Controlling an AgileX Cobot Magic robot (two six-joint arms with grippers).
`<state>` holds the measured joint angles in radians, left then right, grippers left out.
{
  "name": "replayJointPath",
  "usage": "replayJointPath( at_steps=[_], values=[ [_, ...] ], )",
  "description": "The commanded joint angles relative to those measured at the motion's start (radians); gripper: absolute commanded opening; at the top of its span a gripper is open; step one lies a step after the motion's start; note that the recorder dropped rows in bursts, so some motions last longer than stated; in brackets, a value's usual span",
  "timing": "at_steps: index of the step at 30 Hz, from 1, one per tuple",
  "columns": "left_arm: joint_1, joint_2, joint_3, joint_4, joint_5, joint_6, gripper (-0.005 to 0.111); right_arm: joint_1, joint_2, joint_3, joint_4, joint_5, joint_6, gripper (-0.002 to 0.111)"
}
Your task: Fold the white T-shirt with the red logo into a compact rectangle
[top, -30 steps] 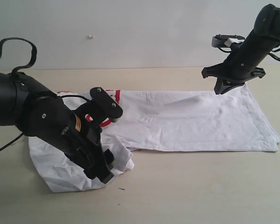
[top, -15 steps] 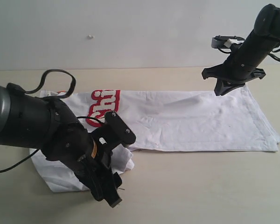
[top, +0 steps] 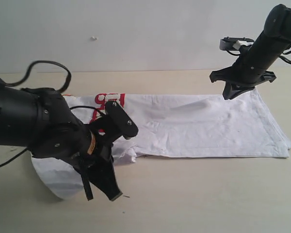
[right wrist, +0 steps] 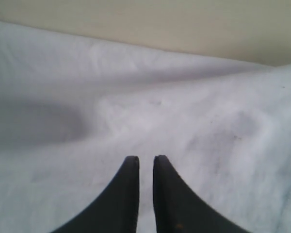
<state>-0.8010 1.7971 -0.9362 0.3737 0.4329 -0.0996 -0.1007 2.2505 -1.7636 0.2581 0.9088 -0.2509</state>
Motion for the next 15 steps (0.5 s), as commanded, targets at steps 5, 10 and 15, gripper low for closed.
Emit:
replayJointPath(
  at_steps=[5, 10, 15],
  values=[
    [-0.009, -0.129, 0.002, 0.179, 0.086, 0.181, 0.0, -0.004, -0.01, 0.003, 0.008, -0.013, -0.012, 0.013],
    [-0.009, -0.115, 0.002, 0.384, 0.042, 0.2, 0.0, -0.004, -0.01, 0.003, 0.008, -0.009, -0.012, 0.013],
    [-0.002, -0.088, 0.002, 0.62, -0.004, 0.193, 0.0, -0.004, -0.004, 0.003, 0.008, -0.007, -0.014, 0.013]
  ],
)
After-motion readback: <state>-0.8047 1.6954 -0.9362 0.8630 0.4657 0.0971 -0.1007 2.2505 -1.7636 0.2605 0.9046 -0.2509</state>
